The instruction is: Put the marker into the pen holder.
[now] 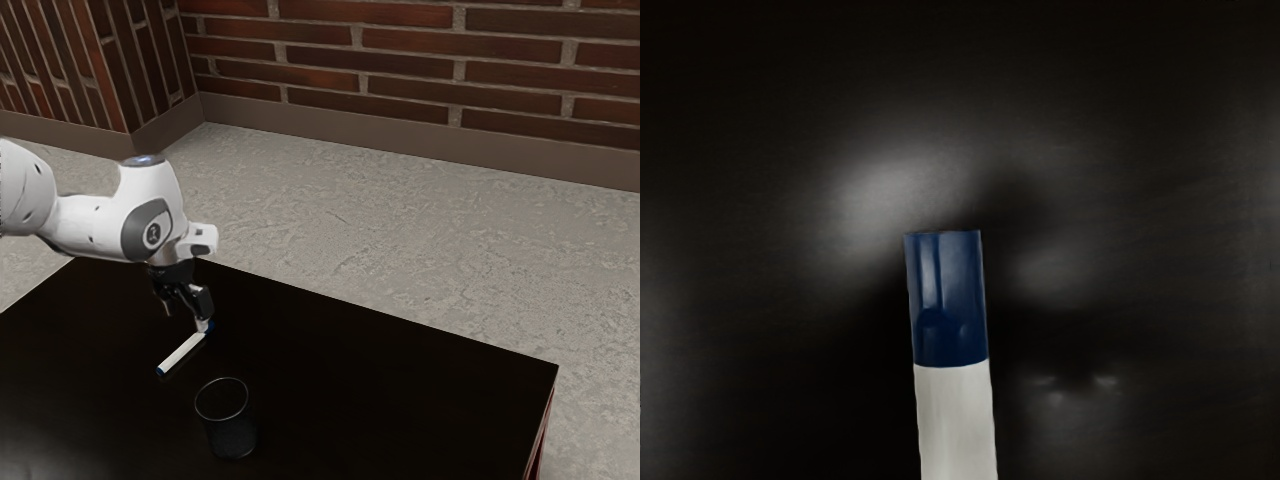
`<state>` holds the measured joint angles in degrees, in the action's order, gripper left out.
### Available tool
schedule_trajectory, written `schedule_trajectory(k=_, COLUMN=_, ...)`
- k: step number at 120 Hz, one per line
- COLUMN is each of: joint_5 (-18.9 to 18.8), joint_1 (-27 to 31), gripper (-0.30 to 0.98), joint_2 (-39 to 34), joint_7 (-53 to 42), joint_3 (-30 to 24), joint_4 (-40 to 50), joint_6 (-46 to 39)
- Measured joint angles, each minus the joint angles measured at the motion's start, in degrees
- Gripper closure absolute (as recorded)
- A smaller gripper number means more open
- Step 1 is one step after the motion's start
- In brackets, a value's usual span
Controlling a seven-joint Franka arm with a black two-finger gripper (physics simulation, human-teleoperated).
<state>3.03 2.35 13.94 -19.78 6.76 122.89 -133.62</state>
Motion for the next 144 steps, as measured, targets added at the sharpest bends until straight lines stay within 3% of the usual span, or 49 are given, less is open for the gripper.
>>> schedule_trajectory(k=112, joint_5=2.61, joint_1=0.27, gripper=0.05, joint_2=3.69, joint_7=-15.12, joint_3=-2.11, joint_4=1.59, joint_6=-7.49)
schedule_trajectory(k=144, joint_5=7.26, joint_1=0.39, gripper=0.05, joint_2=5.93, joint_7=-14.99, joint_3=-1.77, joint_4=-0.40, joint_6=-8.45)
